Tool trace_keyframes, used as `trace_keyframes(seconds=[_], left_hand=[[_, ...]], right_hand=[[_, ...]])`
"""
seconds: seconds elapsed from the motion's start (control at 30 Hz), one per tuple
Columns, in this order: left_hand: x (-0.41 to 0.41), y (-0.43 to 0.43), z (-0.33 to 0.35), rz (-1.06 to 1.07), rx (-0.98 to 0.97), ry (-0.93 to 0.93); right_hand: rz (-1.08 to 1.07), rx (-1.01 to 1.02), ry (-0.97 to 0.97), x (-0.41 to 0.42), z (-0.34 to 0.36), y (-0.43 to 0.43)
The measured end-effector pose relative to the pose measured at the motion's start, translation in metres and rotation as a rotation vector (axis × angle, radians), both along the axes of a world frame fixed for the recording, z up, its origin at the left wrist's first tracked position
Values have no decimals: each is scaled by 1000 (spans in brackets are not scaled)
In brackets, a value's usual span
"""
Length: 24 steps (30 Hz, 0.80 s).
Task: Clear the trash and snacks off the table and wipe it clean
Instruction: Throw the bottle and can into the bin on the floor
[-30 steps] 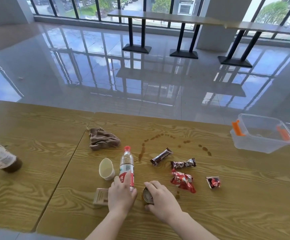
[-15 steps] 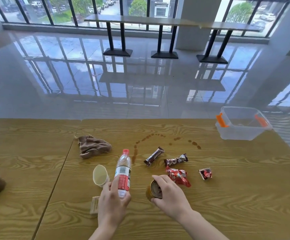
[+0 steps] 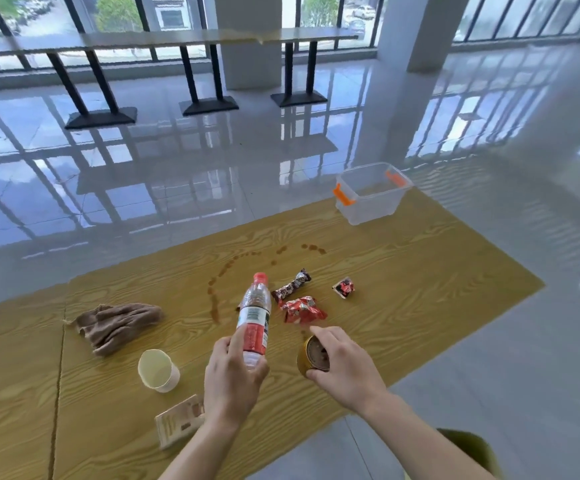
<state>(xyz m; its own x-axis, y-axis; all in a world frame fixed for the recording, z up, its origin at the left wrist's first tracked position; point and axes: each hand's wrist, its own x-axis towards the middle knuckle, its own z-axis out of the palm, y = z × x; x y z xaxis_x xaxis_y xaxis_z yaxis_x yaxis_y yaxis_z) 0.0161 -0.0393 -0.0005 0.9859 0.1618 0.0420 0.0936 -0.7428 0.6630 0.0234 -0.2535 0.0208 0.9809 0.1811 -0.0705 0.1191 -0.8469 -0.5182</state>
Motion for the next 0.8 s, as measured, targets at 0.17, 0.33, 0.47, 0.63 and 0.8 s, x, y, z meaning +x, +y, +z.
trace_keyframes(seconds=[0.17, 0.33, 0.47, 0.63, 0.8], left_hand=[[1, -53, 12, -111, 10, -25], [-14, -121, 20, -194, 19, -41], [-36, -192, 25, -239, 9, -63], [-71, -291, 22, -332, -27, -60], [-102, -372, 14, -484, 2, -29]], right_hand=[[-146, 0, -16, -24, 7, -49], [-271, 52, -23, -59, 13, -116], [-334, 52, -51, -93, 14, -184], [-401, 70, -44, -135, 4, -275], [-526, 76, 28, -169, -13, -351]])
